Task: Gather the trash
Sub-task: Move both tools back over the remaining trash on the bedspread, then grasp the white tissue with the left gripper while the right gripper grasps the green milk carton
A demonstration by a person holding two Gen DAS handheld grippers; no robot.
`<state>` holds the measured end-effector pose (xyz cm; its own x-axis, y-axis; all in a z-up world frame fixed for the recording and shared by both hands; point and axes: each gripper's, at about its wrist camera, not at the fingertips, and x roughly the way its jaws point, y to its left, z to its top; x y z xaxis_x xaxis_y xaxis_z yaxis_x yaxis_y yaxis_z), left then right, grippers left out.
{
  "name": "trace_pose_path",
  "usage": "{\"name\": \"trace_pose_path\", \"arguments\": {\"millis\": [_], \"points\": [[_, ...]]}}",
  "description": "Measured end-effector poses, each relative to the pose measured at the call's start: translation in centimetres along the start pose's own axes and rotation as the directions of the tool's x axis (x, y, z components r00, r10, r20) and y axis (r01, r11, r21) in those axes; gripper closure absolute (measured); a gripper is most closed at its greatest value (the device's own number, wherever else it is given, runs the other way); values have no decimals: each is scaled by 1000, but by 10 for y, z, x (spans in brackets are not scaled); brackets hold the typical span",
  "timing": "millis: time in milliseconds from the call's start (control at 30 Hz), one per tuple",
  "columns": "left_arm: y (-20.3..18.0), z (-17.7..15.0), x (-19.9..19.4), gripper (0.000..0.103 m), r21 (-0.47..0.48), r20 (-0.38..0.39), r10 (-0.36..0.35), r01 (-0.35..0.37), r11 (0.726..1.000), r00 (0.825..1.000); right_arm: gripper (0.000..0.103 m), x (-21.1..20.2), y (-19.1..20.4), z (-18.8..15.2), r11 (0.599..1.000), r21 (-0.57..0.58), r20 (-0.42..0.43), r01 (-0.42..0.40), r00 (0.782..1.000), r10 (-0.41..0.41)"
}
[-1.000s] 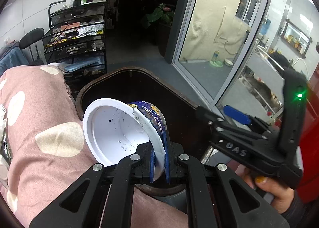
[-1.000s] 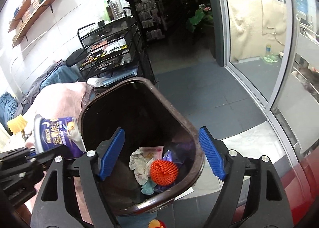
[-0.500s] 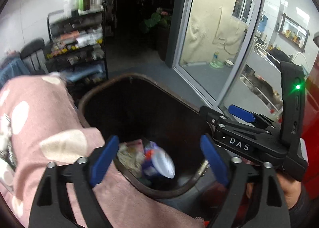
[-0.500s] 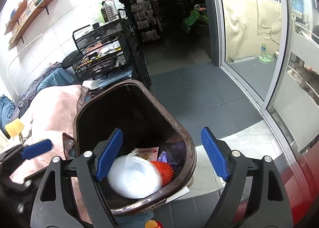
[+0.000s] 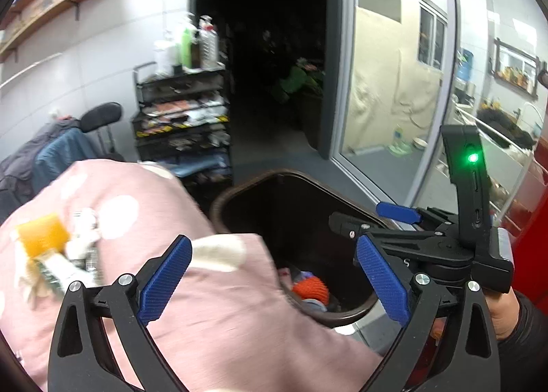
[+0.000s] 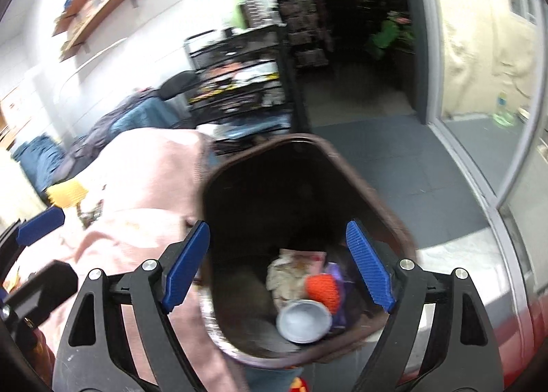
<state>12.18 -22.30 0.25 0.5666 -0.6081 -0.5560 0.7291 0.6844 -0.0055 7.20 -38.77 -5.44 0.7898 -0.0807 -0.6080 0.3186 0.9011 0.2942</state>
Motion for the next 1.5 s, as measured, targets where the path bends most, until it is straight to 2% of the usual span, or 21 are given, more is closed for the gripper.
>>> {"name": "trace_pose_path", "arguments": {"millis": [100,233,367,467,567,600,700,833,933,1033,1067,1200,1267,1300,1367,1433,1500], "points": [[23,-6,-18,6,-38,30,45,-44,998,999,21,5,27,0,996,-57,-20,-69,997,68],[54,-17,-35,6,-94,33,108,-104,990,994,18,16,68,1,981,-122,-52,-150,988,145],[89,-34,-54,6,-138,18,188,-183,973,982,16,26,113,0,947,-206,-105,-245,968,228],[118,-45,-66,6,-177,-1,242,-239,955,970,16,35,149,-2,909,-278,-154,-310,949,276],[149,-57,-74,6,-223,-35,292,-292,930,956,16,49,180,-3,872,-308,-230,-379,920,318],[159,-61,-76,6,-238,-50,301,-304,922,952,16,55,194,-3,856,-316,-262,-410,905,336],[185,-73,-82,6,-287,-86,303,-314,905,949,16,63,217,-1,827,-329,-294,-456,882,369],[213,-85,-86,6,-327,-130,335,-359,874,933,16,77,252,0,791,-372,-355,-487,861,363],[233,-93,-89,6,-352,-152,341,-374,858,928,21,89,274,0,755,-408,-405,-514,843,354],[247,-96,-84,6,-367,-183,327,-373,852,927,30,110,297,-1,731,-465,-438,-499,848,300],[251,-96,-81,6,-365,-196,327,-379,851,924,32,120,304,-2,721,-479,-460,-501,843,280],[260,-96,-71,6,-333,-221,338,-397,856,915,41,148,315,-6,717,-466,-528,-519,813,246],[265,-94,-68,6,-335,-229,343,-404,851,911,51,158,315,-9,715,-436,-571,-547,782,250],[267,-93,-66,6,-339,-232,340,-403,850,911,51,164,315,-10,719,-406,-598,-565,759,259],[272,-90,-60,6,-343,-238,330,-397,851,913,52,165,313,-9,724,-392,-597,-568,756,269],[277,-87,-54,8,-343,-249,332,-403,848,910,52,158,309,-8,721,-393,-578,-571,763,289],[283,-83,-44,15,-335,-273,334,-415,846,902,52,146,304,-6,719,-376,-564,-585,760,323]]}}
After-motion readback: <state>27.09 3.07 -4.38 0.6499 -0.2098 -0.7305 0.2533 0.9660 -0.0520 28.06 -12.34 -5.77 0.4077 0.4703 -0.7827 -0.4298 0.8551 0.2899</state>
